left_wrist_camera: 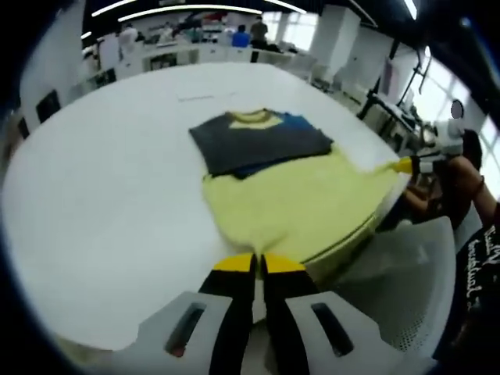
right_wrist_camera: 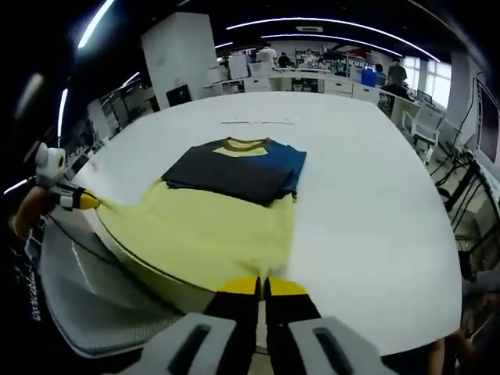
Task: Fold the garment on the visible template until the final outline fits inside the template.
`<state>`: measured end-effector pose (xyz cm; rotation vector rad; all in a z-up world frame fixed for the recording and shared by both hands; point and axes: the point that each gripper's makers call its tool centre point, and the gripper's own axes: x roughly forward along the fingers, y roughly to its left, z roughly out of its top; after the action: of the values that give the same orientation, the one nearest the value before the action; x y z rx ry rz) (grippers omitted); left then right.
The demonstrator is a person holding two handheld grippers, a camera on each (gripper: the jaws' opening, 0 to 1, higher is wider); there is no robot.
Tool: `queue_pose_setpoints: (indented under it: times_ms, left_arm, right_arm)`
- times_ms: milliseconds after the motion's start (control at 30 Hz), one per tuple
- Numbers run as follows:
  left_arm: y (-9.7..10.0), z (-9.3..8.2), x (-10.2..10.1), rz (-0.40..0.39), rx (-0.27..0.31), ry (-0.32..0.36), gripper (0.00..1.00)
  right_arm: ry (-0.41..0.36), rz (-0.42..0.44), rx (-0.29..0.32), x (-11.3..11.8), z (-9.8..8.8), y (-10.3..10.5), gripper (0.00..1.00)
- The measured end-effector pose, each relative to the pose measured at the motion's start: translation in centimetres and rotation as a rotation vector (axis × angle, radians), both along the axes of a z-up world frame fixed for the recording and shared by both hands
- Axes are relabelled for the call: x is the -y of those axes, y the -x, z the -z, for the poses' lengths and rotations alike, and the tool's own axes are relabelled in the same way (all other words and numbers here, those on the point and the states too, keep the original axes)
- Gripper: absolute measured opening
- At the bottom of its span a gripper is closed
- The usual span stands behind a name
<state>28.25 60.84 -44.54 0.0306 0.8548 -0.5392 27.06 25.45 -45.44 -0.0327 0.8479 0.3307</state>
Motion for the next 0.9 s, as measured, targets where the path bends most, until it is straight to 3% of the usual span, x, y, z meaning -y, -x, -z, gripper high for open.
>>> queue_pose_setpoints:
  times_ms: [600,900]
  left_arm:
    - [-5.5,-3.6,0.5,-0.034,0.113,0.039,0.0]
    - [-8.3,-5.4,0.5,-0.065,0.197,0.039,0.0]
  right_arm:
    - [0.022,-0.018,0.116,0.2,-3.6,-5.6,0.0]
    - [0.052,-0.035,0.169,-0.2,-5.0,-8.5,0.0]
